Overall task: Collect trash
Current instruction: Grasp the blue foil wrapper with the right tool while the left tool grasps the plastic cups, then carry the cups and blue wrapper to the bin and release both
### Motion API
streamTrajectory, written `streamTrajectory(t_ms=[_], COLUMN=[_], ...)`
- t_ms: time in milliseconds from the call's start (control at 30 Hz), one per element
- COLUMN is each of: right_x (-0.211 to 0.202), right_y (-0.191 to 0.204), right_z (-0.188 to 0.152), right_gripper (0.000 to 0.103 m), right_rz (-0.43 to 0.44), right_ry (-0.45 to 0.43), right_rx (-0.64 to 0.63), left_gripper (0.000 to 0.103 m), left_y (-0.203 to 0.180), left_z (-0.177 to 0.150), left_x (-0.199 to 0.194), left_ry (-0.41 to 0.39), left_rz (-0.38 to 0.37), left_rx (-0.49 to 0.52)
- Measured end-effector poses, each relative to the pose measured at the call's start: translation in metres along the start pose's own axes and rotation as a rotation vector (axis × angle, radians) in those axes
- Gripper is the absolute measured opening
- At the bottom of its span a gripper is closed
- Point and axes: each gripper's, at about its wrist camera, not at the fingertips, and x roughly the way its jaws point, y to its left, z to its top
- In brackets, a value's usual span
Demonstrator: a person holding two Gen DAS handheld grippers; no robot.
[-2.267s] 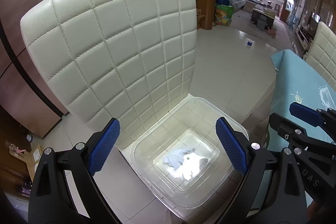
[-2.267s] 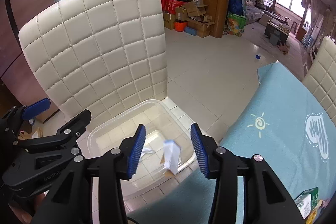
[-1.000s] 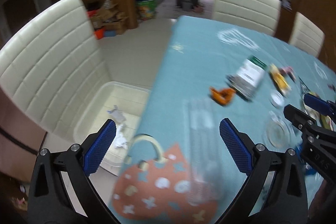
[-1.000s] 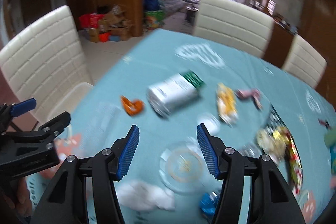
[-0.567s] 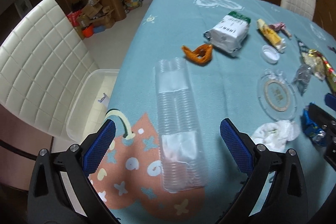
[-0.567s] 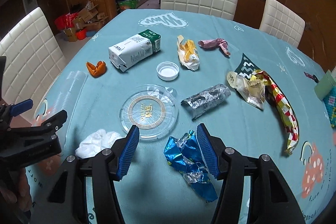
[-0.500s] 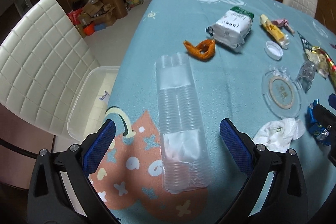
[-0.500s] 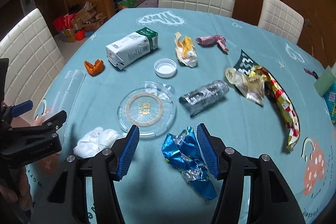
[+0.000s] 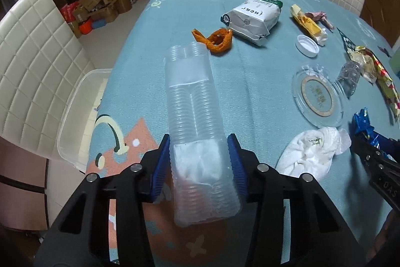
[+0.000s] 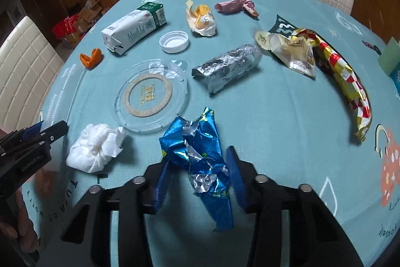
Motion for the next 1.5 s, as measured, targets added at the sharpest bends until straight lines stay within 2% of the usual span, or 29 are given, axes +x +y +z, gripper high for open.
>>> streamTrajectory(t_ms=[267, 533, 800, 1067, 1500], right_x=[-0.016, -0.033, -0.030, -0.022, 0.005], right_y=[0.017, 0.056, 0.104, 0.155, 0.259], right_z=[0.014, 0.030, 0.050, 0.069, 0.105], right_gripper=[0.032, 0.032, 0.032, 0.032, 0.032], right_rz=[0.017, 0.055, 0.124, 0.182, 0.296], right_ry=[-0.060, -0.117, -0.126, -0.135, -0.150], right_rx=[-0.035, -0.177, -0.291, -0.424, -0.608], left_gripper=[0.042, 0.042, 0.042, 0.042, 0.042], left_y=[0.009, 0.018, 0.041, 0.075, 0.161], left_z=[0.005, 0.015, 0.021, 0.021, 0.024], left_x=[-0.010, -0.023, -0.036, -0.039, -0.034], left_ry=[-0.040, -0.074, -0.124, -0.136, -0.147], left_rz=[0.002, 0.006, 0.033, 0.092, 0.237], left_rx=[-0.023, -0.036, -0.088, -0.166, -0.331])
